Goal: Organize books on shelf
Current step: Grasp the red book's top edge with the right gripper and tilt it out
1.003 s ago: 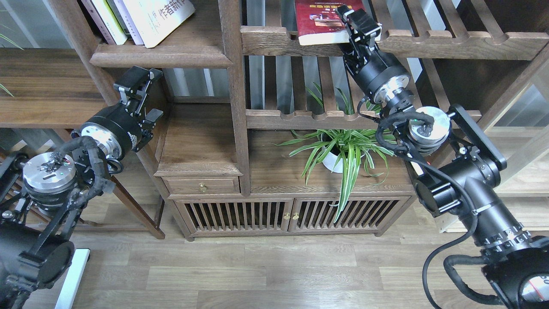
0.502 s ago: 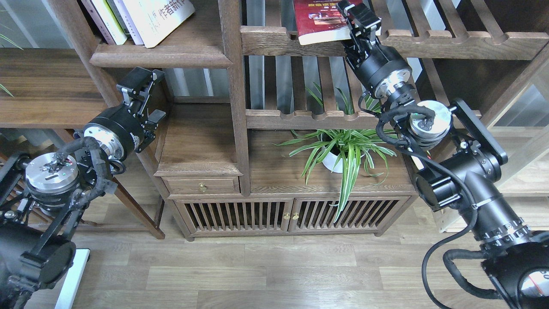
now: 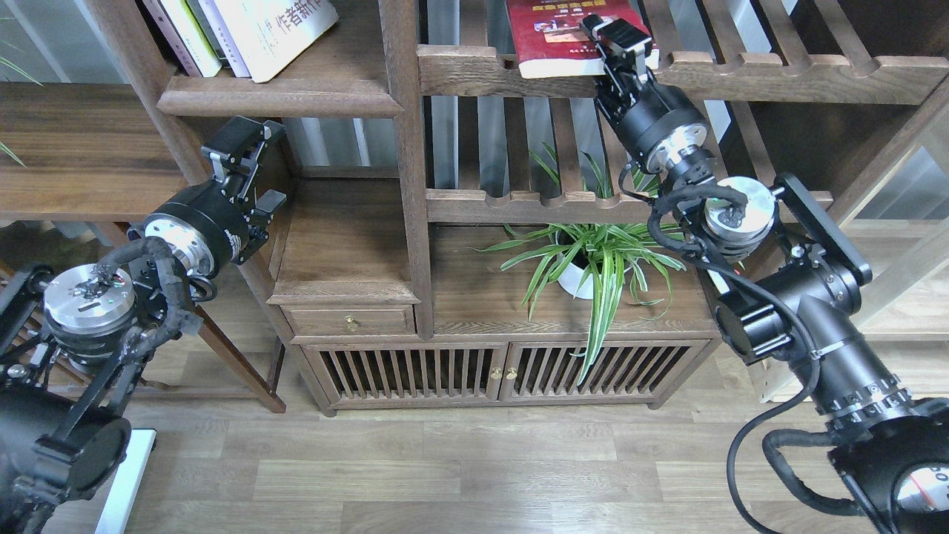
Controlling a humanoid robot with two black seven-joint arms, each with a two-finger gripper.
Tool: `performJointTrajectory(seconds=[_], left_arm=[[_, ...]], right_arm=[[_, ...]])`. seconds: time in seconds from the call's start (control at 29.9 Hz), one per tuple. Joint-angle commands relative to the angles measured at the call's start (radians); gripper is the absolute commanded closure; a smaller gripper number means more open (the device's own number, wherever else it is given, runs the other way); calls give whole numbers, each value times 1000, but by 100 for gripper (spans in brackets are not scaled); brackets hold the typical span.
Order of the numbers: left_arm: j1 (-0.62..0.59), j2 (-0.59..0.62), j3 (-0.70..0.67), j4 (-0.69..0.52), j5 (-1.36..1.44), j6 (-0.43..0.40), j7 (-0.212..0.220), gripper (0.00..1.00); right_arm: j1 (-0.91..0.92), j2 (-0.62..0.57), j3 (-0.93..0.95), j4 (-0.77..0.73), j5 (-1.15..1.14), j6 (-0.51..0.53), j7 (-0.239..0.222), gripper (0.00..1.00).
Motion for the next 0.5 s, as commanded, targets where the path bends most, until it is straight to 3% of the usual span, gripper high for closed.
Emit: performJointTrajectory(seconds=[0.0,0.1,0.47], left_arm=[[-1,1,0,0,1,0,0,1],[-1,-1,0,0,-1,0,0,2],[-3,5,-9,-2,-1,0,0,1]], right_arm=[[-3,1,1,-6,-1,70,-1,86],[-6,1,-2,-17,1,132,-1,95],[-17,-16,8,-17,2,196,-5,97]])
